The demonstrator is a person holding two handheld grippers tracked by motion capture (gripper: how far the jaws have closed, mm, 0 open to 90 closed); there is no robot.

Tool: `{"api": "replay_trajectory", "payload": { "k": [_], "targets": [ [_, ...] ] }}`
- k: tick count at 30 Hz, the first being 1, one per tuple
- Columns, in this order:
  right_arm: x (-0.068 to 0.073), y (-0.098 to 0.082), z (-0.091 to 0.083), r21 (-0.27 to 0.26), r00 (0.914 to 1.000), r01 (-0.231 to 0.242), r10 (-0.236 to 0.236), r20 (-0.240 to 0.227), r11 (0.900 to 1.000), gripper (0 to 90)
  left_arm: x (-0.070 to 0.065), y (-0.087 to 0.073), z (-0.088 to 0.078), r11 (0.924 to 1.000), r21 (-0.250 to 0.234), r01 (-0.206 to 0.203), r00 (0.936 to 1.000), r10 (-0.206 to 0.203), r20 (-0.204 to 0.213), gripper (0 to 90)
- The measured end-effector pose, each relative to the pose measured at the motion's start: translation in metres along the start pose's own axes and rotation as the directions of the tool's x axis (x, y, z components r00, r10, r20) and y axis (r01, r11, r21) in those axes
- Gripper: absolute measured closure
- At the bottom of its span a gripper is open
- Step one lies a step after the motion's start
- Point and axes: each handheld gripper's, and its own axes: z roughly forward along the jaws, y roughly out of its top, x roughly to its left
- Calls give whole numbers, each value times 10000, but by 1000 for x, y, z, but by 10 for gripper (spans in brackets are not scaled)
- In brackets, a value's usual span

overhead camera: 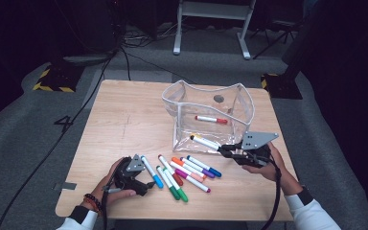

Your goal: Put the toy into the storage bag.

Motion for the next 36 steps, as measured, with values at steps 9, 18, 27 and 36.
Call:
{"api": "replay_trajectory", "payload": {
  "k": [9,18,27,36],
  "targets": [
    [-5,27,-18,-522,9996,293,-292,33,9982,753,0,0,0,10000,-2,4,10000,-4,1,101],
    [-16,52,-30,-639,9967,579,-540,604,9963,753,0,0,0,10000,0,0,10000,0,0,101],
    [-45,72,-38,-610,9922,419,-343,1200,9973,753,0,0,0,10000,1,0,10000,0,3,101],
    [-83,76,-23,80,9880,-379,363,1500,9992,753,0,0,0,10000,-1,6,10000,-6,5,101]
  ]
}}
